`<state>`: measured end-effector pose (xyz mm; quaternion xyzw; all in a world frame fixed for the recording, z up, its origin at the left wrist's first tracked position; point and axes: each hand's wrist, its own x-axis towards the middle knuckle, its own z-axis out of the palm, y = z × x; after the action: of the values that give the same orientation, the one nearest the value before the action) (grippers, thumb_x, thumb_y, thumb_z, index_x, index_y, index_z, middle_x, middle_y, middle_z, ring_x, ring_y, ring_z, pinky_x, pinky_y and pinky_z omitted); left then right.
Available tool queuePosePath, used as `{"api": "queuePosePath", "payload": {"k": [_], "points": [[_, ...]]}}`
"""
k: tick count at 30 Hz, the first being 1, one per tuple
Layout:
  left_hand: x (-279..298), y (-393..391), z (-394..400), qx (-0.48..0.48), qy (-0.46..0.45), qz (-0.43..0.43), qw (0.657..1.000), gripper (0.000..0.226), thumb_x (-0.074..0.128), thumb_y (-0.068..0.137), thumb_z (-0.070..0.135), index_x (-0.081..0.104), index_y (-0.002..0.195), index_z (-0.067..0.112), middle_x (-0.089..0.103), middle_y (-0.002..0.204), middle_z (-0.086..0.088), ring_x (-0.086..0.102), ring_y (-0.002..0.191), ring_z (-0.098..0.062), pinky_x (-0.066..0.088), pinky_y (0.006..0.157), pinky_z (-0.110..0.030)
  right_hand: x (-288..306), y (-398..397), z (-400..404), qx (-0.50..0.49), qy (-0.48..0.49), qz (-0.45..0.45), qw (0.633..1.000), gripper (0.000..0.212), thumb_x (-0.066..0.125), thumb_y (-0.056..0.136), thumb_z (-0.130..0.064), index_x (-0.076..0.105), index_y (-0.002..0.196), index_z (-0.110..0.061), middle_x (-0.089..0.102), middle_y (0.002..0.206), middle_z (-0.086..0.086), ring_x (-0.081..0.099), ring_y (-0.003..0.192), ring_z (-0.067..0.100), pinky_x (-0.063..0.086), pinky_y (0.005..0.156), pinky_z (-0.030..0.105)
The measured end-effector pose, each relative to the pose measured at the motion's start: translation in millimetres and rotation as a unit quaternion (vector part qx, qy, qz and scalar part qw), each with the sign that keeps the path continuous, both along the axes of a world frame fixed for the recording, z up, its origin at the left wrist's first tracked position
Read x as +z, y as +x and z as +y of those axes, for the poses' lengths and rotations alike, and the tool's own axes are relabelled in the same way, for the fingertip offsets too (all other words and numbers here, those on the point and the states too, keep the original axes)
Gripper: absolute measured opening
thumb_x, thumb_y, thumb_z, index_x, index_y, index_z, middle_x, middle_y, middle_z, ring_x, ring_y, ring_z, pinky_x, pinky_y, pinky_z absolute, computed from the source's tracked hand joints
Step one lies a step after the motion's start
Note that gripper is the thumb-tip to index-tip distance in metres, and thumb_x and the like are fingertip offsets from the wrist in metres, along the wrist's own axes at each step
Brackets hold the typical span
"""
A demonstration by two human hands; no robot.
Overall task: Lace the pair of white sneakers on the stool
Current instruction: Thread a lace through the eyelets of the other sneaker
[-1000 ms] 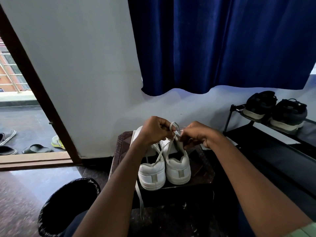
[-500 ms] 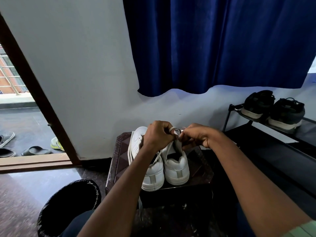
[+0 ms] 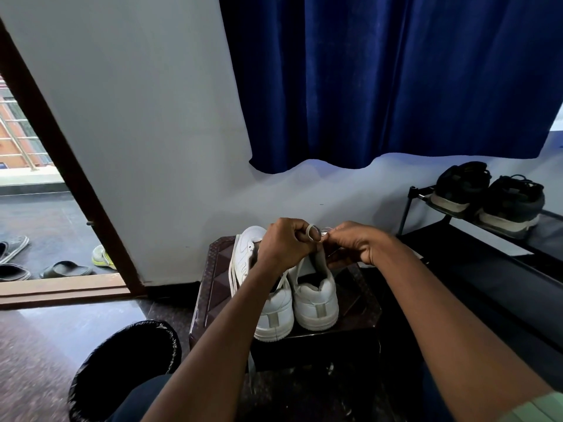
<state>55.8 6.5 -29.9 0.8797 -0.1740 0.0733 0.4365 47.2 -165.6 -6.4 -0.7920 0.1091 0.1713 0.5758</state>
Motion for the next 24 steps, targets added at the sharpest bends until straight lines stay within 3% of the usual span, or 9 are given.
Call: {"api": "queuePosePath", "payload": {"k": [5,8,10,11,13,15,19,22,24], "points": [[11.4,-1.0,0.6,-0.005,-0.23,0.112,0.967,0.007,0.084,0.081,0.013,0.077,0.082,0.015,0.078,0.081,-0.008,0.069,0.07,-0.016,0.054,0.07,-0.028,3.4,7.2,0.8,-0.077,0.016,0.03,0.996,0.028,0.043,0.099,-0.003,0.065,0.081,-0.004,0.072,0.064,0.009,0.07,0.055,0.021,0.058,0.057,0.031],[22.9,0.4,4.1,0.016,-0.309,0.147,0.94,0.004,0.078,0.085,0.008,0.075,0.086,0.011,0.071,0.075,-0.004,0.058,0.061,-0.009,0.048,0.064,-0.024,7.3,14.6,-7.1,-0.166,0.153,0.003,0.974,0.033,0.031,0.103,-0.004,0.054,0.079,-0.01,0.071,0.061,0.01,0.068,0.06,0.024,0.053,0.056,0.029],[27.6,1.9,7.9,0.034,-0.351,0.158,0.922,0.007,0.076,0.088,0.009,0.072,0.094,0.009,0.073,0.077,-0.003,0.056,0.056,-0.007,0.046,0.062,-0.023,9.6,16.1,-11.8,-0.207,0.231,-0.007,0.951,0.033,0.03,0.1,-0.003,0.047,0.075,-0.016,0.055,0.05,0.003,0.052,0.043,0.018,0.044,0.046,0.023],[28.5,2.9,10.1,0.046,-0.362,0.154,0.918,0.013,0.075,0.089,0.01,0.07,0.101,0.009,0.075,0.079,-0.004,0.058,0.056,-0.007,0.047,0.061,-0.024,8.4,17.4,-15.1,-0.202,0.197,-0.021,0.959,0.031,0.034,0.099,-0.004,0.047,0.074,-0.017,0.045,0.047,0.0,0.04,0.036,0.014,0.037,0.045,0.02],[28.1,4.2,15.5,0.077,-0.34,0.126,0.929,0.031,0.074,0.09,0.011,0.062,0.118,0.014,0.078,0.081,-0.004,0.064,0.061,-0.01,0.052,0.063,-0.029,5.6,15.4,-19.2,-0.146,0.003,-0.058,0.988,0.024,0.053,0.099,-0.011,0.056,0.076,-0.015,0.037,0.05,-0.001,0.027,0.035,0.012,0.028,0.048,0.02],[27.4,3.6,19.7,0.102,-0.259,0.07,0.958,0.043,0.071,0.091,0.014,0.052,0.128,0.023,0.079,0.08,0.0,0.071,0.069,-0.017,0.059,0.065,-0.038,7.0,9.5,-21.9,-0.041,-0.122,-0.051,0.99,0.02,0.072,0.094,-0.023,0.069,0.078,-0.011,0.039,0.052,-0.001,0.029,0.039,0.012,0.028,0.047,0.02],[30.7,4.5,28.5,0.124,-0.123,-0.008,0.985,0.043,0.063,0.084,0.012,0.053,0.122,0.029,0.076,0.068,0.003,0.073,0.061,-0.018,0.064,0.065,-0.04,11.3,4.9,-23.9,0.076,-0.111,-0.022,0.991,0.044,0.076,0.09,-0.051,0.074,0.064,-0.015,0.036,0.051,-0.004,0.027,0.048,0.013,0.026,0.052,0.026],[41.3,0.0,33.0,0.092,-0.144,0.08,0.982,0.033,0.054,0.083,0.01,0.063,0.113,0.019,0.076,0.066,-0.006,0.069,0.051,-0.019,0.059,0.055,-0.034,6.1,11.0,-21.8,0.005,-0.048,-0.083,0.995,0.041,0.07,0.094,-0.05,0.068,0.073,-0.015,0.056,0.064,-0.001,0.044,0.058,0.014,0.039,0.062,0.029],[50.6,-3.5,35.1,0.067,-0.206,0.193,0.957,0.03,0.049,0.088,0.006,0.067,0.111,0.011,0.076,0.07,-0.01,0.058,0.045,-0.015,0.042,0.044,-0.023,3.3,13.8,-19.6,-0.022,-0.027,-0.099,0.994,0.042,0.063,0.099,-0.049,0.073,0.087,-0.011,0.07,0.085,0.002,0.059,0.074,0.014,0.047,0.07,0.03]]}}
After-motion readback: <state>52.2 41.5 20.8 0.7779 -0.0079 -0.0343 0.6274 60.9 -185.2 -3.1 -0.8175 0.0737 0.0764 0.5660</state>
